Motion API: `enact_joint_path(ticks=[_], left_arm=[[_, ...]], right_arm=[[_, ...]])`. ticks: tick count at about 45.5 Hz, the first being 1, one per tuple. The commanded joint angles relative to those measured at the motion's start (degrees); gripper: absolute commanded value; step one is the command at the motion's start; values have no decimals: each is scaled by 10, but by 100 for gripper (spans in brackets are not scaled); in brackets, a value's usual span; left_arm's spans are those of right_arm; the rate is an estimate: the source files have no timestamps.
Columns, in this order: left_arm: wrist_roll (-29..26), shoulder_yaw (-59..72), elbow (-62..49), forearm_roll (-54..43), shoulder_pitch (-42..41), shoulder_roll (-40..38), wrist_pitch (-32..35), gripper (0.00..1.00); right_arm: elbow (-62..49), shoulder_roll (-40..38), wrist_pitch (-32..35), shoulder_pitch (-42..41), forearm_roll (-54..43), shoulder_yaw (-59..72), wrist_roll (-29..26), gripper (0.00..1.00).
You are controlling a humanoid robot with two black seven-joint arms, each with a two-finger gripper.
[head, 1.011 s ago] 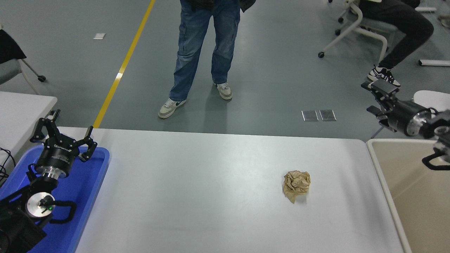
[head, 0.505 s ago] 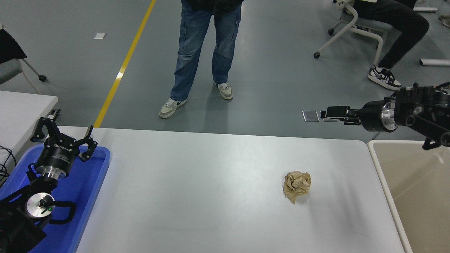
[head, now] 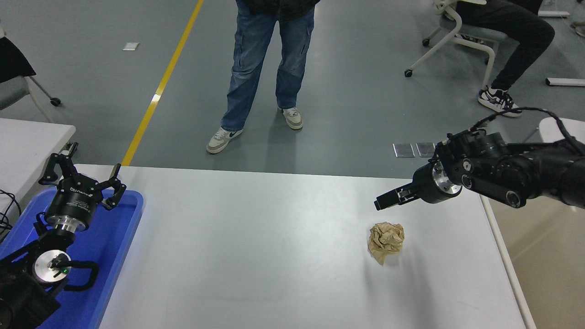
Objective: Clean the table surface
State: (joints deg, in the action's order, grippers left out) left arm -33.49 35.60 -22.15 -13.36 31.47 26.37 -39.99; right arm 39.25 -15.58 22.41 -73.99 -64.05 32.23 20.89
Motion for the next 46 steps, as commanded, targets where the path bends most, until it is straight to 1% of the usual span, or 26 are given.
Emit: enact_joint_path(ticks=[1, 14, 24, 31, 37, 38, 40, 42, 43, 45, 46], left_arm=[[0, 0, 0, 0, 0, 0, 0, 100], [0, 0, 0, 0, 0, 0, 0, 100], [0, 0, 0, 0, 0, 0, 0, 100], [0, 0, 0, 0, 0, 0, 0, 100], [0, 0, 0, 0, 0, 0, 0, 100], [0, 0, 0, 0, 0, 0, 0, 100], [0, 0, 0, 0, 0, 0, 0, 100], [0, 0, 0, 0, 0, 0, 0, 100], [0, 0, 0, 0, 0, 0, 0, 100], [0, 0, 0, 0, 0, 0, 0, 100], [0, 0, 0, 0, 0, 0, 0, 100]], right_arm=[[-56, 56, -18, 59, -6, 11, -1, 99], [-61, 57, -47, 91, -5, 11, -2, 99], [-107, 59, -63, 112, -5, 11, -2, 99], [-110, 60, -70, 123, -4, 11, -1, 99], [-110, 60, -81, 132, -4, 11, 0, 96], [-110, 60, -83, 133, -4, 11, 0, 93], [-108, 60, -84, 135, -4, 12, 2, 82], [-108, 60, -84, 138, -4, 12, 2, 74], [-107, 60, -83, 138, -4, 12, 2, 67], [-105, 59, -79, 137, -4, 13, 2, 47], [-105, 59, -79, 137, -5, 21, 3, 25]])
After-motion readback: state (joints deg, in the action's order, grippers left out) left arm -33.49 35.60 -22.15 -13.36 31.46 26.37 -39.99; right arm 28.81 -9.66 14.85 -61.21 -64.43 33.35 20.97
